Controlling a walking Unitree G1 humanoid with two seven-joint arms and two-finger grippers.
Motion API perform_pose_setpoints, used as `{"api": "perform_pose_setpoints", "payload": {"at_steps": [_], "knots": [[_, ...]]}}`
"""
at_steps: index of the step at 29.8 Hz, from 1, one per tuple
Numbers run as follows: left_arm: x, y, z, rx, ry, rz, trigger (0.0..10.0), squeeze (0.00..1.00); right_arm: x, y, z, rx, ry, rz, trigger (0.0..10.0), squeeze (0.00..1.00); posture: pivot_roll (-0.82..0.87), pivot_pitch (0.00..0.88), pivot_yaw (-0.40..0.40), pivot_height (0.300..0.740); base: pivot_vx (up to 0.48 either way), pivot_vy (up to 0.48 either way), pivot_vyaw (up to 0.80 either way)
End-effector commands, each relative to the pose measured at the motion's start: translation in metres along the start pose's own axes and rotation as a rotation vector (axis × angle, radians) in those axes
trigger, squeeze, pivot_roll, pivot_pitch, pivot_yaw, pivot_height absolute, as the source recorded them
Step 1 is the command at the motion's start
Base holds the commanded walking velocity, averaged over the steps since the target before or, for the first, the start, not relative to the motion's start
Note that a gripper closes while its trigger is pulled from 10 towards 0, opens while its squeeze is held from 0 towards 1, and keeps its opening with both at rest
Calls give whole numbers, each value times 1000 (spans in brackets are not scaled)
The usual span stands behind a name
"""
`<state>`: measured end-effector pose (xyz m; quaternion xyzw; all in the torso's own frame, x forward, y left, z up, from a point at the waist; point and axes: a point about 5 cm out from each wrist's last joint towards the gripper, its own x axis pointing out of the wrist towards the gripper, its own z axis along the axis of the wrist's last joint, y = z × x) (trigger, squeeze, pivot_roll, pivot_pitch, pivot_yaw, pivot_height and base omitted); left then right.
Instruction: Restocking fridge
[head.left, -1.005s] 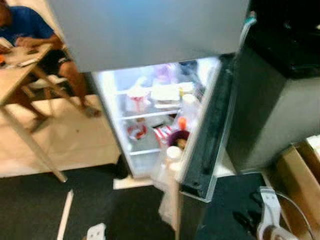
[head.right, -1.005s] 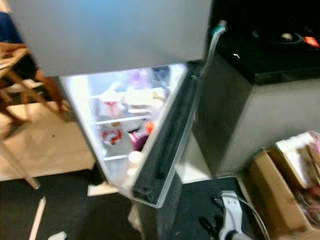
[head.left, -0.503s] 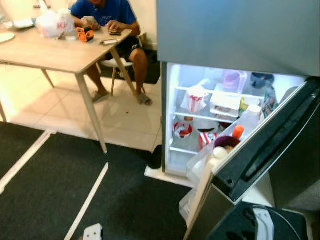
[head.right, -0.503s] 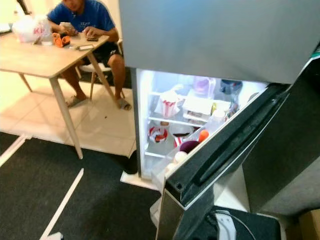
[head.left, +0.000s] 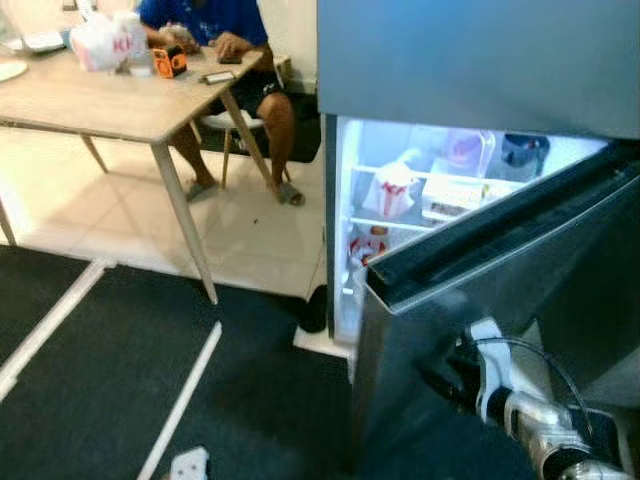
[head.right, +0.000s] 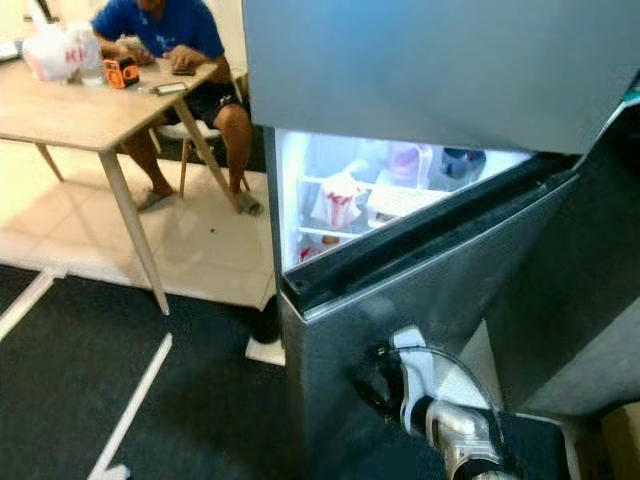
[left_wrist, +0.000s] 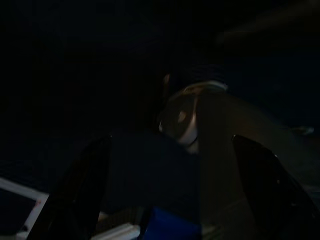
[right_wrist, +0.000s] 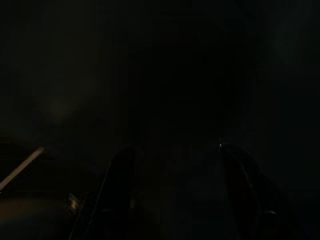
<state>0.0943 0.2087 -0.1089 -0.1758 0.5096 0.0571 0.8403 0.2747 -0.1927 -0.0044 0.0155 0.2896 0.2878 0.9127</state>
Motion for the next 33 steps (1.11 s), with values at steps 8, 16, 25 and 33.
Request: {"api": "perform_pose_setpoints", "payload": {"at_steps": [8, 16, 25, 33], "knots": [[-3, 5, -8, -10, 19, 17, 10000, 0, 30, 31, 184, -210, -564, 2, 10000, 0, -27, 0, -9, 740, 0, 0, 0], [-3, 6, -8, -15, 18, 20, 10000, 0, 22, 20, 193, -185, -635, -98, 10000, 0, -30, 0, -6, 740, 0, 0, 0], [-2, 2, -6, 0, 15, 20, 10000, 0, 10, -2, 6, -67, -32, -303, 10000, 0, -40, 0, -9, 740, 0, 0, 0], [-1, 3, -2, 39, 0, 41, 10000, 0, -33, 1, -94, 155, 270, -439, 10000, 0, -45, 0, 0, 740, 0, 0, 0]]}}
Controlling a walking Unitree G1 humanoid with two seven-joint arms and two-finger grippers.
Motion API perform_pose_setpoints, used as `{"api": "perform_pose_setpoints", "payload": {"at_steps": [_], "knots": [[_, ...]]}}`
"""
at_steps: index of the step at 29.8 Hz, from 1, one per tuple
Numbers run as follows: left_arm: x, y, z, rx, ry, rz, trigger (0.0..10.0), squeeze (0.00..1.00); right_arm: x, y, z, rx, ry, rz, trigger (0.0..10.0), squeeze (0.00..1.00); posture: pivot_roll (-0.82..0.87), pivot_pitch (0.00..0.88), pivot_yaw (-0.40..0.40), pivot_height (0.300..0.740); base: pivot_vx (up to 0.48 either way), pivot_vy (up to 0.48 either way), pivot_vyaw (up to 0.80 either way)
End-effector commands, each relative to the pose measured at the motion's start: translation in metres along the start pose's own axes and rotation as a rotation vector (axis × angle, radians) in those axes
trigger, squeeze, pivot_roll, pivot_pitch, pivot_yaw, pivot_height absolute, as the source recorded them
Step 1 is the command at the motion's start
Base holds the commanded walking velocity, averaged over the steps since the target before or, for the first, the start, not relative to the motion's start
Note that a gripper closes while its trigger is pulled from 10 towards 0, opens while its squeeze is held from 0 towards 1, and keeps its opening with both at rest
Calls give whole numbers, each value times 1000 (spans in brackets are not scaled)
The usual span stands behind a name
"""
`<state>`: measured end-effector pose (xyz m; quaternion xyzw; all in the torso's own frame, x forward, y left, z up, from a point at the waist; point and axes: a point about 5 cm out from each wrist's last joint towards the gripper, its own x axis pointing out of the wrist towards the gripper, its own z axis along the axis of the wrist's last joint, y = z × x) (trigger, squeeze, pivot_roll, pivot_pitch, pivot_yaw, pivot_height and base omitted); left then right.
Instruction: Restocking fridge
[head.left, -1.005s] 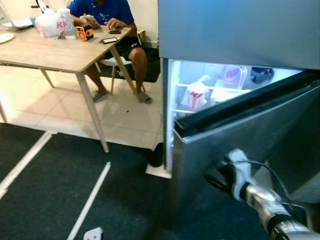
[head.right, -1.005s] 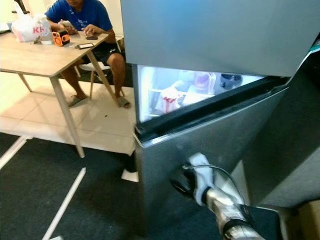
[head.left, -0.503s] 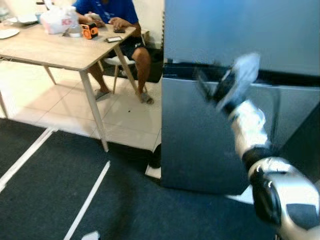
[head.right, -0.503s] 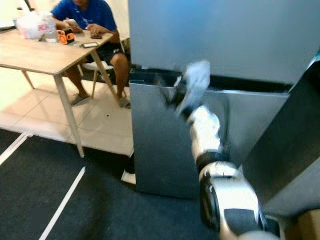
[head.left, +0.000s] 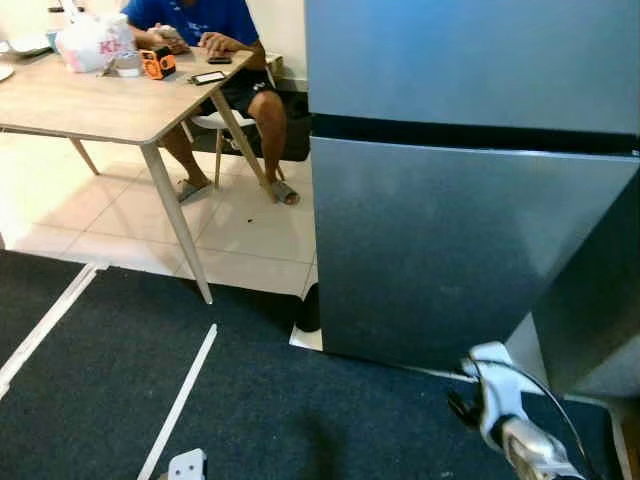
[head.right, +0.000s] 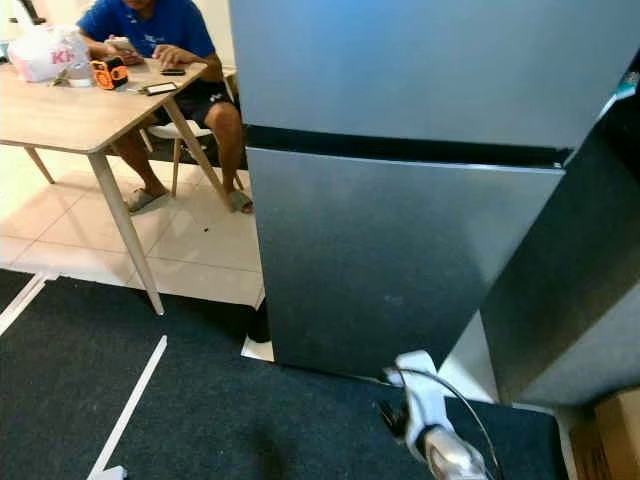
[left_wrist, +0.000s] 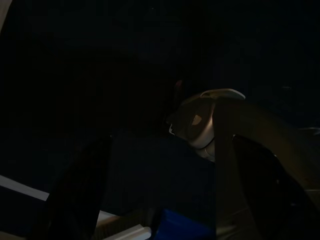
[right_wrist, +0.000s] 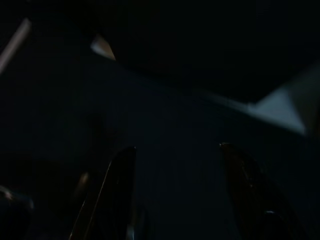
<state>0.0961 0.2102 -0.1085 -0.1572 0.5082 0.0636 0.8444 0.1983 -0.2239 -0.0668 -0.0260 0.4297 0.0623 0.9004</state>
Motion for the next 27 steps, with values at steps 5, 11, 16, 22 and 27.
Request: {"api": "perform_pose_setpoints", "payload": {"at_steps": [5, 11, 16, 22, 27], "knots": [[-1, 4, -1, 43, -2, 38, 10000, 0, -17, -5, -58, 141, 175, -24, 10000, 0, -38, 0, -6, 740, 0, 0, 160], [-1, 3, 2, 63, -19, 39, 10000, 0, -25, -5, -77, 129, 243, -31, 10000, 0, -39, 0, -13, 740, 0, 0, 800], [1, 0, 5, 60, -24, 23, 10000, 0, -20, -3, -66, 85, 225, -8, 10000, 0, -41, 0, -20, 740, 0, 0, 800], [3, -5, 9, 33, -40, 3, 10000, 0, -18, -2, -61, 58, 216, 11, 10000, 0, -44, 0, -14, 740, 0, 0, 800], [2, -5, 8, 31, -34, -6, 10000, 0, -18, 3, -65, 42, 231, 28, 10000, 0, -42, 0, -11, 740, 0, 0, 800]]}}
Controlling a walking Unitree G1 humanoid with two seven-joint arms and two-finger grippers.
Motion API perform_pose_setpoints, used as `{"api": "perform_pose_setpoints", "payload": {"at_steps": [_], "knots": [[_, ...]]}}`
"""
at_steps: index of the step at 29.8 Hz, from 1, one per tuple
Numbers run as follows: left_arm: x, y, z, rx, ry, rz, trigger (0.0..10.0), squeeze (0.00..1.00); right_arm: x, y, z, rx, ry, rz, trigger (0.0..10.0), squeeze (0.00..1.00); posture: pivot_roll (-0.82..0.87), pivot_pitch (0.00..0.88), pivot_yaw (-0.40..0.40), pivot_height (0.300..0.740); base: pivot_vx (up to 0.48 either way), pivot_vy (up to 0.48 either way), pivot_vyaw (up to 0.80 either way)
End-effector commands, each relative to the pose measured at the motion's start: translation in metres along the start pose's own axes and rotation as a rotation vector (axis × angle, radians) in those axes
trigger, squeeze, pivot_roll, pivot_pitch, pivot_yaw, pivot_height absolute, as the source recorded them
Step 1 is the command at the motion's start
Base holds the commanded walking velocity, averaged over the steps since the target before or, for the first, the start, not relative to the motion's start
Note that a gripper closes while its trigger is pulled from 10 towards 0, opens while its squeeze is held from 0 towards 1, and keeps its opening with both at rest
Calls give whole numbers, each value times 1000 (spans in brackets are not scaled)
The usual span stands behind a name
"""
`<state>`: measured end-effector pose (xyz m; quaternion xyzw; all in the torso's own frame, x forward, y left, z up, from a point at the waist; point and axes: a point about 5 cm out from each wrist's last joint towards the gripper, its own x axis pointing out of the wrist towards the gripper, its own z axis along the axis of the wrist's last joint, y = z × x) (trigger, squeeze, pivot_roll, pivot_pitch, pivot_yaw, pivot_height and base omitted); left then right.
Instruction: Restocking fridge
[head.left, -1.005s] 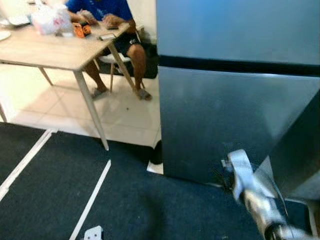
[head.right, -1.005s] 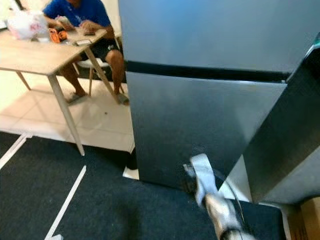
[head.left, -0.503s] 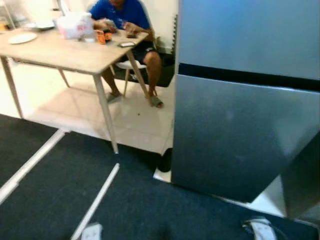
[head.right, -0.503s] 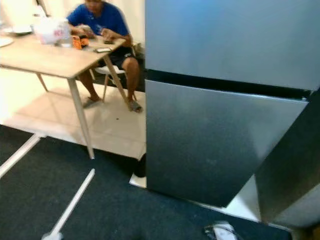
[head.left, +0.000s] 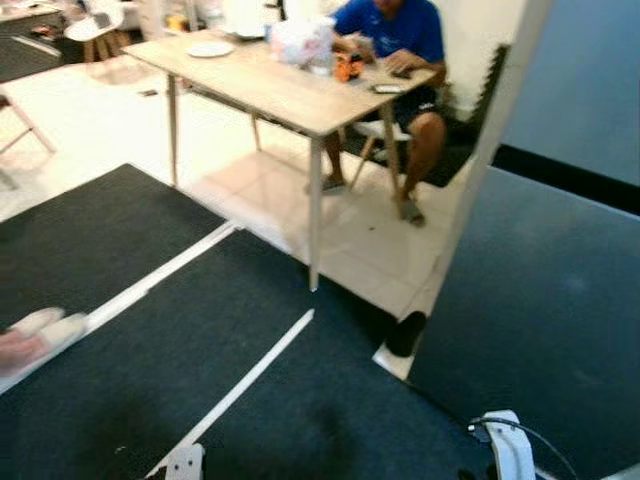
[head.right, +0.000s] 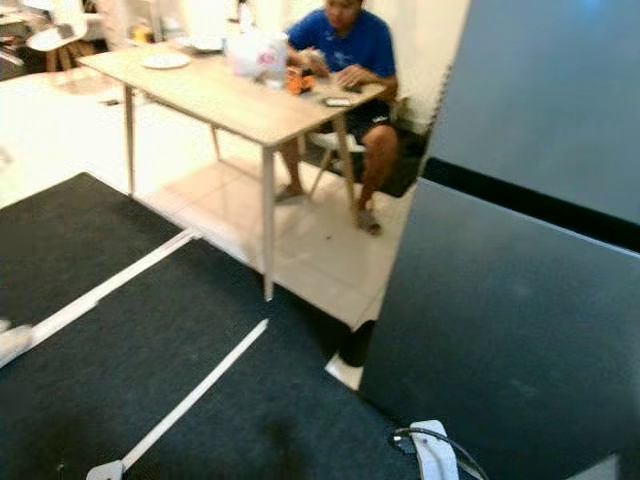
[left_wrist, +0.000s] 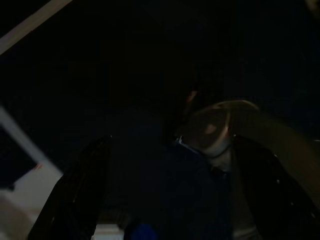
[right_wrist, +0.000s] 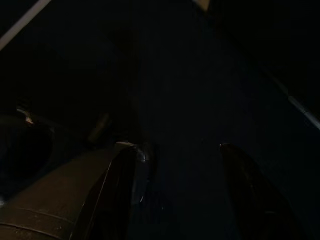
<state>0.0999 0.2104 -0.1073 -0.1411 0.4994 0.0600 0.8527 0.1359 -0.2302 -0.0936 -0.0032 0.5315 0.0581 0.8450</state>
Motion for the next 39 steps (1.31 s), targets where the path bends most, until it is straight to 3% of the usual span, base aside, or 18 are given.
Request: {"api": "perform_pose_setpoints", "payload": {"at_steps": [1, 6, 9, 25, 39], "knots": [[1, -2, 4, -8, -12, -12, 10000, 0, 1, 2, -1, -19, 9, 9, 10000, 0, -40, 0, -11, 740, 0, 0, 800], [1, 1, 4, -31, -11, -8, 10000, 0, 1, 4, -6, -35, 25, 13, 10000, 0, -43, 0, -6, 740, 0, 0, 800], [0, 1, 2, -24, 1, -8, 10000, 0, 0, 0, -7, 5, 23, -21, 10000, 0, -48, 0, -1, 740, 0, 0, 800], [2, -1, 5, -50, -6, -10, 10000, 0, -1, -2, -4, -46, 30, -25, 10000, 0, -49, 0, 7, 740, 0, 0, 800], [2, -5, 2, -42, 20, -63, 10000, 0, -1, -2, -9, -87, 53, -45, 10000, 0, -52, 0, 11, 740, 159, 0, 33]]}}
